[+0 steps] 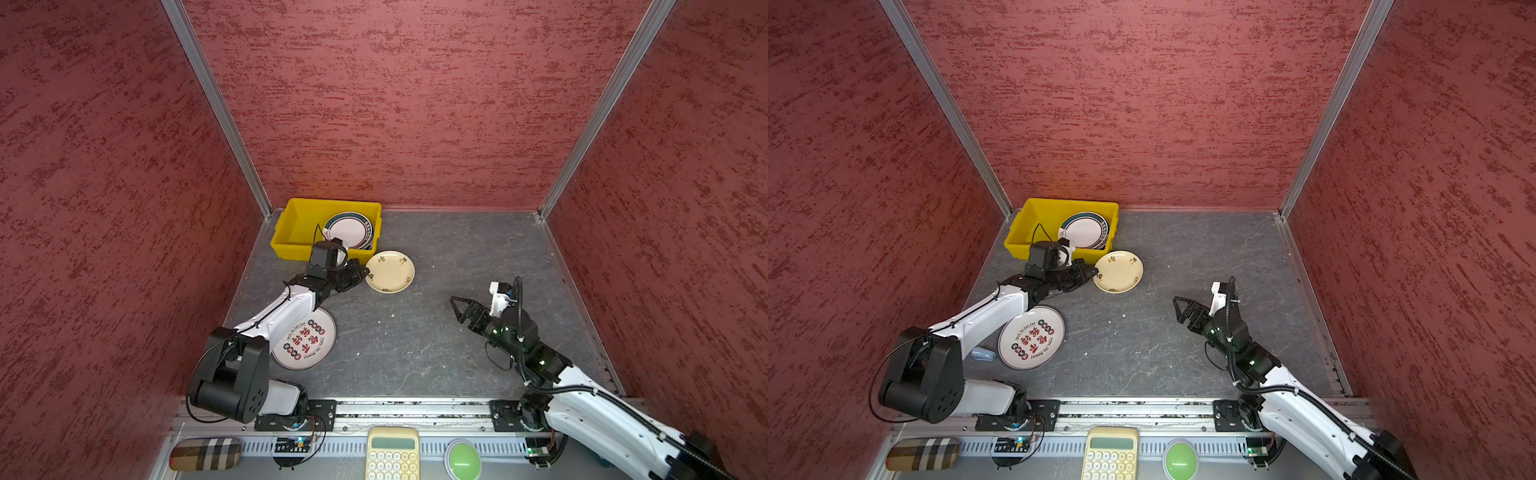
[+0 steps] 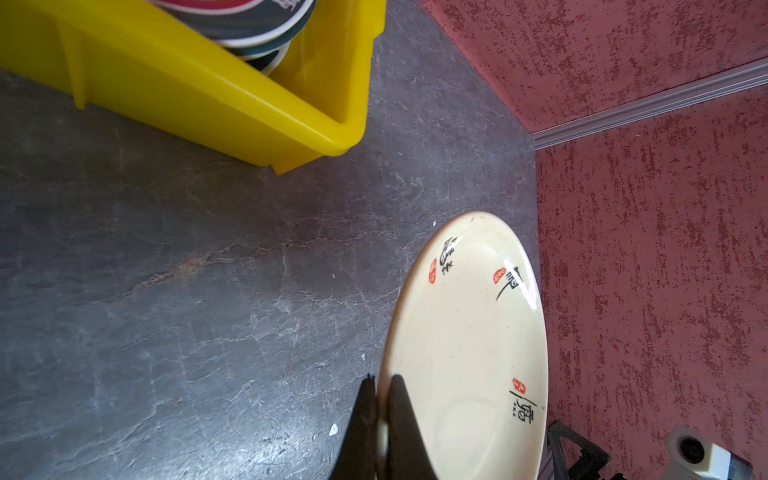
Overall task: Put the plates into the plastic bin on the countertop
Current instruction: 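Lift the beige plate upright and carry it over the yellow bin, then lower the beige plate onto the stack in the bin and release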
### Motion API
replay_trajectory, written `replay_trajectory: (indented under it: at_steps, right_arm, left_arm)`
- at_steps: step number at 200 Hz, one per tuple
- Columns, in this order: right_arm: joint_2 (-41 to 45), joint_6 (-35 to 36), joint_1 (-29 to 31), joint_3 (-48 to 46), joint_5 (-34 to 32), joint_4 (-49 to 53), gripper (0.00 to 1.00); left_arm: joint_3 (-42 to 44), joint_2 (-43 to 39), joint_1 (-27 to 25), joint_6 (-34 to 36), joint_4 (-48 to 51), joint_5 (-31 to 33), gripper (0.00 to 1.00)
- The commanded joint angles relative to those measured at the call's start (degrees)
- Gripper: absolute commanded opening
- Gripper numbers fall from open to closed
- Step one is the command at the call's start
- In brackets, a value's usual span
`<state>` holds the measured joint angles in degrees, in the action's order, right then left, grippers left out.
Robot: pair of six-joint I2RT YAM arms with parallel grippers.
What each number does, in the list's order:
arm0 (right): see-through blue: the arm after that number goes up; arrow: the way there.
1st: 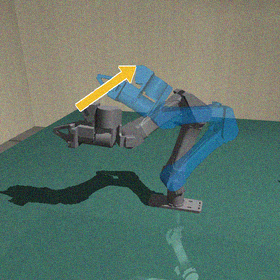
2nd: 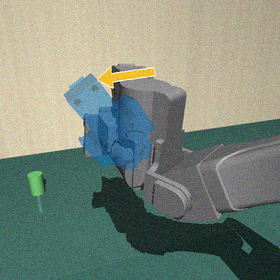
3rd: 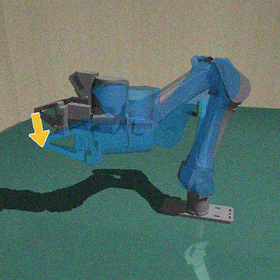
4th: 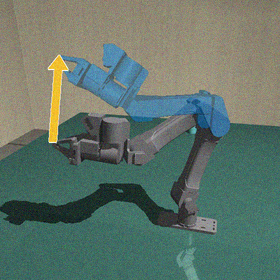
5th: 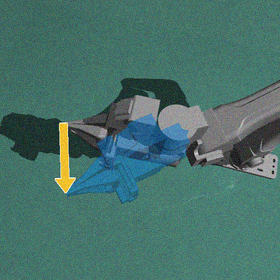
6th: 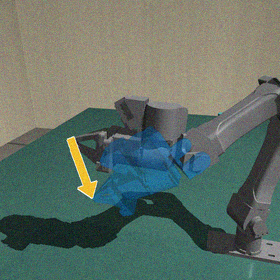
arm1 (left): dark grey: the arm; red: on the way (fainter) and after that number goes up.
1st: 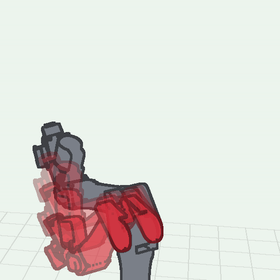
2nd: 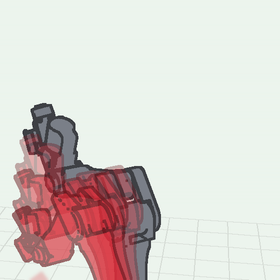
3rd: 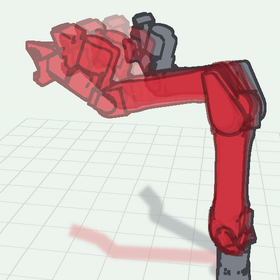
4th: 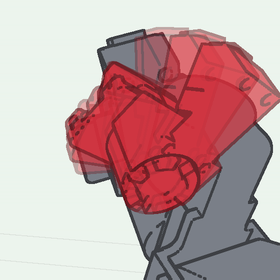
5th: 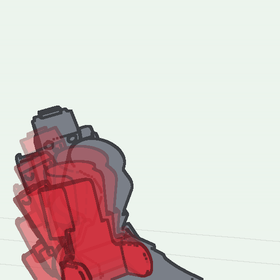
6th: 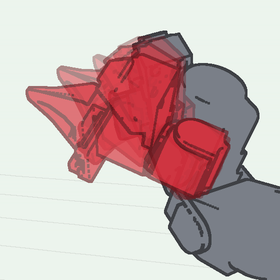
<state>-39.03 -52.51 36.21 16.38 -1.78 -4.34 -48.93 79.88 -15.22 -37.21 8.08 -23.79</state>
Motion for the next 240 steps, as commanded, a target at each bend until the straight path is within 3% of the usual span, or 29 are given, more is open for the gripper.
replay_trajectory:
  at_steps: [1,55,201,240]
  right_arm:
    - [2.20,0.23,0.18,-0.65,-1.69,-0.62,0.99]
    - [4.03,-0.39,0.19,-1.77,-1.46,0.37,0.99]
    - [8.52,-1.07,0.24,-5.47,-3.38,1.08,0.99]
    - [12.00,0.13,0.16,-5.95,0.64,-2.75,0.99]
  left_arm:
    - [-2.67,-0.43,-0.81,0.91,0.60,1.63,0.00]
    - [-9.60,1.86,-0.04,0.38,-0.91,3.24,0.00]
    - [-25.21,15.61,12.33,-0.58,-1.67,5.64,0.00]
    - [-30.11,20.32,13.62,-0.56,0.33,5.23,0.00]
